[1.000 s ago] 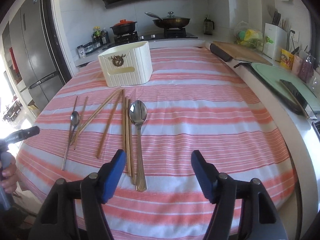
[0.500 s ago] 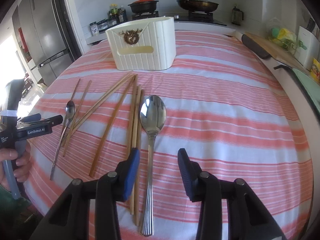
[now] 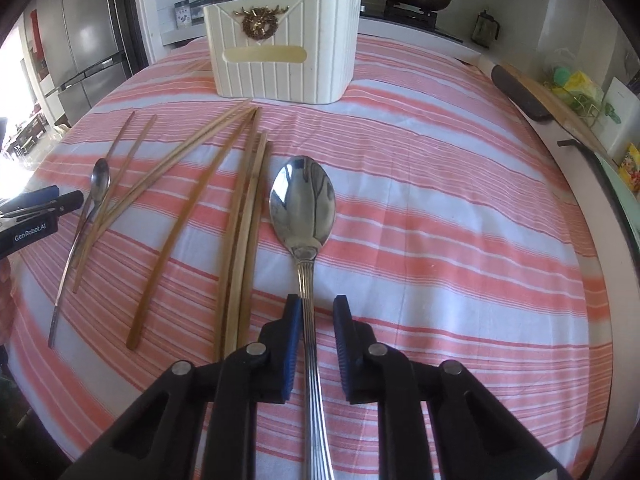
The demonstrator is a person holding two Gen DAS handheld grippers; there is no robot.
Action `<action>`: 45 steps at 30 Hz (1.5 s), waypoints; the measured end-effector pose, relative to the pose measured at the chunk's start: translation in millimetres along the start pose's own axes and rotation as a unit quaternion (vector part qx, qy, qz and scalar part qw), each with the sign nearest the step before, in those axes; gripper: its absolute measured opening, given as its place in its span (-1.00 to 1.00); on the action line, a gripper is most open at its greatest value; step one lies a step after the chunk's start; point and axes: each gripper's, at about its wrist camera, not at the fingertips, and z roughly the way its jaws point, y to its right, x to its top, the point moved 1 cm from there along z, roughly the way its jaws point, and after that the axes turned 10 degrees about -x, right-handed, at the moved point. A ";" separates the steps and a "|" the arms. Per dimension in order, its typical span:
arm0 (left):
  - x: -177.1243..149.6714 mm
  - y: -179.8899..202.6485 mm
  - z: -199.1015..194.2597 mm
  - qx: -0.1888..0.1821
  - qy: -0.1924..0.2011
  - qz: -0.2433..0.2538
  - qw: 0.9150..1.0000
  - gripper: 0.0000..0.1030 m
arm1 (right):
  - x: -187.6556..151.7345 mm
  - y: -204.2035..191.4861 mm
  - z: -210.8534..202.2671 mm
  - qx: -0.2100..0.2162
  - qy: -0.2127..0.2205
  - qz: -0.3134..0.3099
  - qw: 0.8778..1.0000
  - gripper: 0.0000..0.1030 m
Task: Organize utensils
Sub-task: 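Close the left tool on a wooden chopstick while the right tool closes on a steel spoon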
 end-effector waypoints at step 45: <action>-26.4 -49.1 -31.3 -0.045 -0.037 0.018 0.998 0.08 | -21.9 28.2 -12.3 -0.017 -0.022 0.004 1.000 -0.60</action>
